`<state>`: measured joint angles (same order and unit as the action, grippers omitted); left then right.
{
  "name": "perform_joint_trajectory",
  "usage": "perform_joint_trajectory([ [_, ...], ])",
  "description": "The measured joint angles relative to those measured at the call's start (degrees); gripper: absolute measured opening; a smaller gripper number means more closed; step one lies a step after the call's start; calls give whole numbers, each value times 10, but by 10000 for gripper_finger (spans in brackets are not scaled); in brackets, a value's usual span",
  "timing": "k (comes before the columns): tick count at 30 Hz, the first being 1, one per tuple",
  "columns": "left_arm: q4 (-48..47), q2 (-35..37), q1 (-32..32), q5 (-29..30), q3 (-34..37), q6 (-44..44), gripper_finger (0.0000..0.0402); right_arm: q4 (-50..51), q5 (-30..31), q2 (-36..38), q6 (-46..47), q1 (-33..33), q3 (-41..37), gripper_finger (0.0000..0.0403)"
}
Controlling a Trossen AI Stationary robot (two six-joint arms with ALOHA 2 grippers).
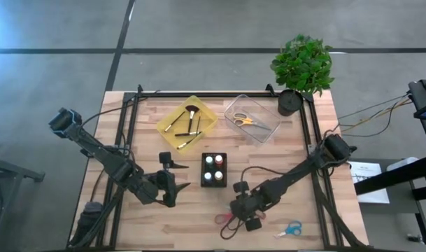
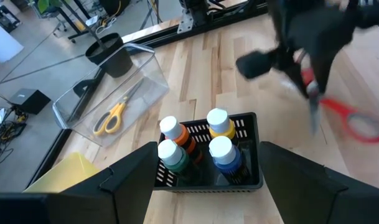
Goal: Pick & Place Paint Supplies
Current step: Put the red scissors into the transparent bin
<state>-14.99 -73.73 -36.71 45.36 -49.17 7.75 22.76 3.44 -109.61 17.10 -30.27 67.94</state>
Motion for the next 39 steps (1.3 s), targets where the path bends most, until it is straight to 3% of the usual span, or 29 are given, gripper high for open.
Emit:
perform_joint_trajectory([
  [8, 0, 0, 0, 0, 0, 0, 287, 28, 26, 89, 5, -15, 1, 106],
  [17, 2, 0, 0, 0, 0, 0, 287, 137, 178, 245, -38, 27, 1, 107],
  [26, 2, 0, 0, 0, 0, -1, 287, 181, 183, 364, -143, 229, -5, 107],
  [34, -3, 0, 0, 0, 0, -3, 287, 184, 65, 370, -211, 468, -19, 107],
  [39, -5, 0, 0, 0, 0, -5, 287, 185, 14, 337, -231, 550, -38, 107],
])
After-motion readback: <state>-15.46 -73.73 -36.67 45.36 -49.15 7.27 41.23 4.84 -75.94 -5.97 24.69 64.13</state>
